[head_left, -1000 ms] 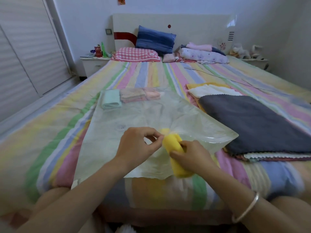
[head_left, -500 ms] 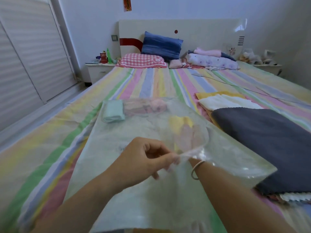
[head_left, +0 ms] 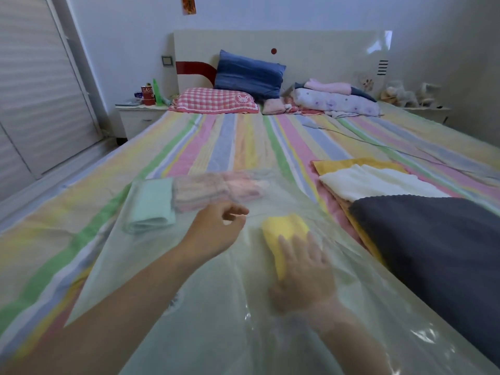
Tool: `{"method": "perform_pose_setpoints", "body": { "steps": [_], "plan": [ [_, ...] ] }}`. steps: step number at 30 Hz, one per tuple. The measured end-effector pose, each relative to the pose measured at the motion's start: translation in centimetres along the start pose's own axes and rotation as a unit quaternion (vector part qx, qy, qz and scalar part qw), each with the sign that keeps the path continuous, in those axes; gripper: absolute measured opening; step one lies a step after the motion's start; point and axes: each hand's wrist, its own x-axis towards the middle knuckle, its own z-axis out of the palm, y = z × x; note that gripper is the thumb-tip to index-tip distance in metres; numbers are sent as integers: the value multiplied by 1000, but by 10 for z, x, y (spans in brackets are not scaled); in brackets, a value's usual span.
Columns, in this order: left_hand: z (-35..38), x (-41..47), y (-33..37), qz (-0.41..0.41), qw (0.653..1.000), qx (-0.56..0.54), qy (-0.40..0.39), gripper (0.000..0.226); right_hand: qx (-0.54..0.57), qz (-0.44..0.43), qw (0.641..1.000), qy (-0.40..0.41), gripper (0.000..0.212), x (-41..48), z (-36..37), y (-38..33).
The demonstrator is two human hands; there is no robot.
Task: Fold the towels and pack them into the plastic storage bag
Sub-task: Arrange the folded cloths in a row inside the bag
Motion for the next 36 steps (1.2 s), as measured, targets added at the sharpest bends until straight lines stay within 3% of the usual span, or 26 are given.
{"method": "perform_pose_setpoints", "body": {
  "steps": [4,6,10,13,15,19,21,23,25,29,32,36],
  "plan": [
    [35,33,-1,101,985,139,27,28,-14,-20,999,47,66,6,15,-3],
    [47,48,0,110,976,187,26,38,-28,-26,998,46,66,20,24,-5],
    [64,70,-5,23,947,317,-43,65,-5,11,999,52,67,65,34,-5],
    [73,67,-16,-36,931,351,-90,75,-10,6,999,42,64,99,46,0],
    [79,61,-25,-53,928,356,-92,82,13,-5,998,56,63,129,53,7],
    [95,53,-46,-51,928,365,-60,120,65,-32,993,90,52,180,76,21],
    [104,54,-60,-40,935,349,-47,99,84,-48,994,45,43,201,81,29],
    [109,54,-65,-22,929,367,-49,89,-3,-82,997,-10,62,216,82,34],
    [109,53,-68,-10,923,384,-25,87,-34,-70,997,11,63,214,95,37],
    [110,54,-67,-17,930,367,-20,87,-17,6,986,167,47,167,92,21],
    [109,55,-64,-17,932,362,-16,85,-36,39,985,162,52,146,82,4],
    [107,53,-59,-19,934,358,-16,85,-44,58,995,71,55,144,84,-4]
  ]
}}
